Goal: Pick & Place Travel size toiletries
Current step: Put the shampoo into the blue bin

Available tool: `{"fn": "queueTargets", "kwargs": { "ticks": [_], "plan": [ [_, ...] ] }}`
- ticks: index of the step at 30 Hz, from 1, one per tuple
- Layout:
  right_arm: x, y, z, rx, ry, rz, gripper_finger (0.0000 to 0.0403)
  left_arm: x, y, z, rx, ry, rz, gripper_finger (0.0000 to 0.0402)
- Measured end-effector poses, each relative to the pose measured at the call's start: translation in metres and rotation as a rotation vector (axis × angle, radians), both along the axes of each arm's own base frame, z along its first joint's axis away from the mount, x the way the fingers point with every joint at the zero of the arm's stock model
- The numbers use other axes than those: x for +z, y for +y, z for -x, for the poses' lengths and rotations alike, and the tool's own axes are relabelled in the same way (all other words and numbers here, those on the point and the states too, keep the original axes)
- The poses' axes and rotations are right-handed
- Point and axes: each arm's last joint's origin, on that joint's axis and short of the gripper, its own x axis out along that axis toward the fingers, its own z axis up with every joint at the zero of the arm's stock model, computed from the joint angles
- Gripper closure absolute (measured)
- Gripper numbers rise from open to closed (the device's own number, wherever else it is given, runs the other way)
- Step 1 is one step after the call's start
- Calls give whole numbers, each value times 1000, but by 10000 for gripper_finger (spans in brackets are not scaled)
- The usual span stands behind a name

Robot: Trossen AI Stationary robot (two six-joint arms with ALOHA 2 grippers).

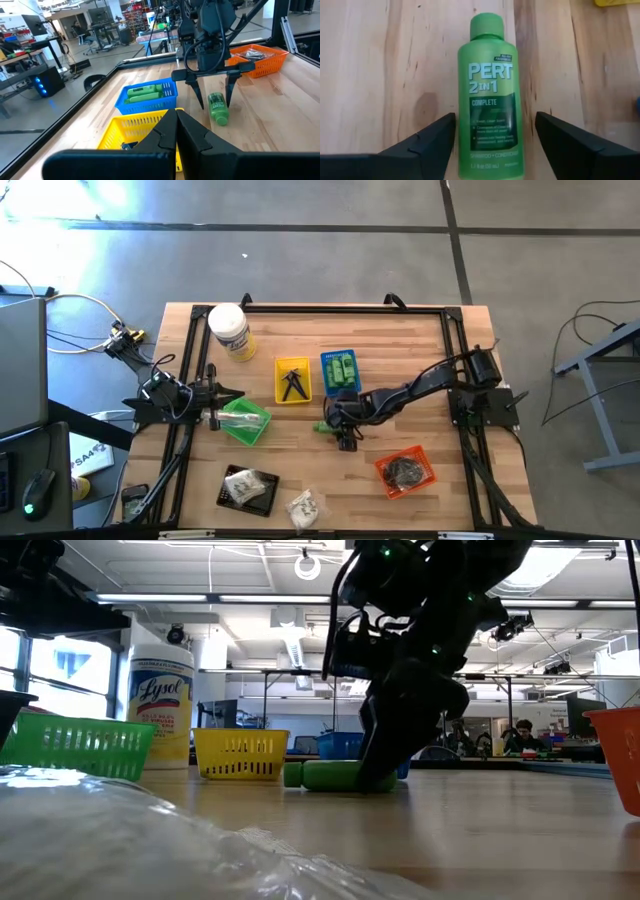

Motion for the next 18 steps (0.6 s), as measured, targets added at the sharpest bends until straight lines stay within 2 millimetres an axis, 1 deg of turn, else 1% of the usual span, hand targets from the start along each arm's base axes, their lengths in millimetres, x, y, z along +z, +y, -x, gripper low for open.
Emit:
{"fn": "queueTargets", "kwargs": {
  "ticks": [3, 8, 9, 13, 15, 18],
  "plan": [
    [0, 0, 0, 2, -2, -3, 172, 0, 0, 0, 0, 0, 0, 401],
    [0, 1, -1, 7, -7, -37, 259, 0, 0, 0, 0, 1, 0, 401],
    [1, 2, -1, 7, -12, -49, 266, 0, 0, 0, 1, 1, 0, 401],
    [6, 3, -2, -3, -39, -70, 266, 0, 0, 0, 1, 1, 0, 401],
    [16, 2, -1, -1, -72, -74, 266, 0, 0, 0, 1, 1, 0, 401],
    [41, 1, 2, -2, -141, -71, 259, 0, 0, 0, 1, 1, 0, 401]
  ]
}}
